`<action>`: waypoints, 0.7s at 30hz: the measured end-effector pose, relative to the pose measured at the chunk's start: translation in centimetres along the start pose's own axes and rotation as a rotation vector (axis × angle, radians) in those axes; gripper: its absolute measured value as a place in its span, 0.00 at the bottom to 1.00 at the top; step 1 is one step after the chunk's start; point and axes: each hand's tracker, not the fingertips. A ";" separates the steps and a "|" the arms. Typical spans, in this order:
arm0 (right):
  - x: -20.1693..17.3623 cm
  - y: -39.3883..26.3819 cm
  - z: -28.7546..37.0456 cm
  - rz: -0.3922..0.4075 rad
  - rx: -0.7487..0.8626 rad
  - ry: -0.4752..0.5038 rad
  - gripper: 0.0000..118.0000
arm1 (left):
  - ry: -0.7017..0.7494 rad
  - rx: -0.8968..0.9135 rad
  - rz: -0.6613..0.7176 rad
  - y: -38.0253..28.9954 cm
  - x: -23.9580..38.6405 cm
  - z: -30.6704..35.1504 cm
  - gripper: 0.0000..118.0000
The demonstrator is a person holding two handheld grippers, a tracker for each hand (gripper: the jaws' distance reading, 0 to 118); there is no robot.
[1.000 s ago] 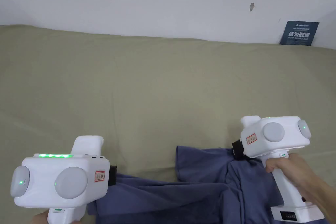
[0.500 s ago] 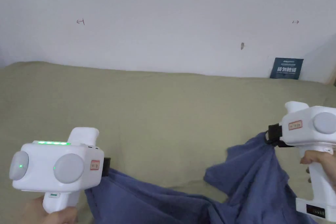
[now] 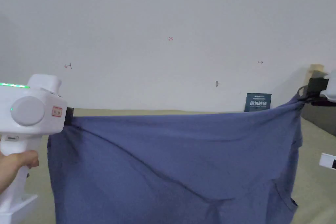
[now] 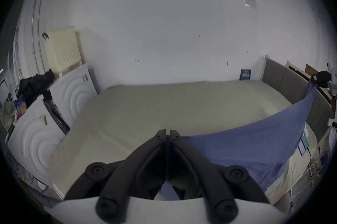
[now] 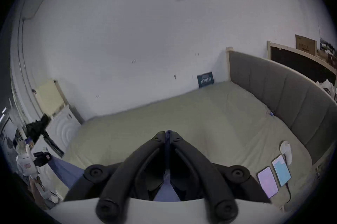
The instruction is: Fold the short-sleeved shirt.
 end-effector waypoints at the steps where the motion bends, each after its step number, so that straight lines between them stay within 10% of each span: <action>1: -0.3 0.9 0.1 -0.001 0.008 0.002 0.02 | 0.021 0.015 -0.009 1.3 -0.1 -0.1 0.02; 21: -11.7 23.9 -3.9 0.044 0.312 -0.021 0.02 | 0.191 0.374 0.104 27.8 -3.7 -2.6 0.02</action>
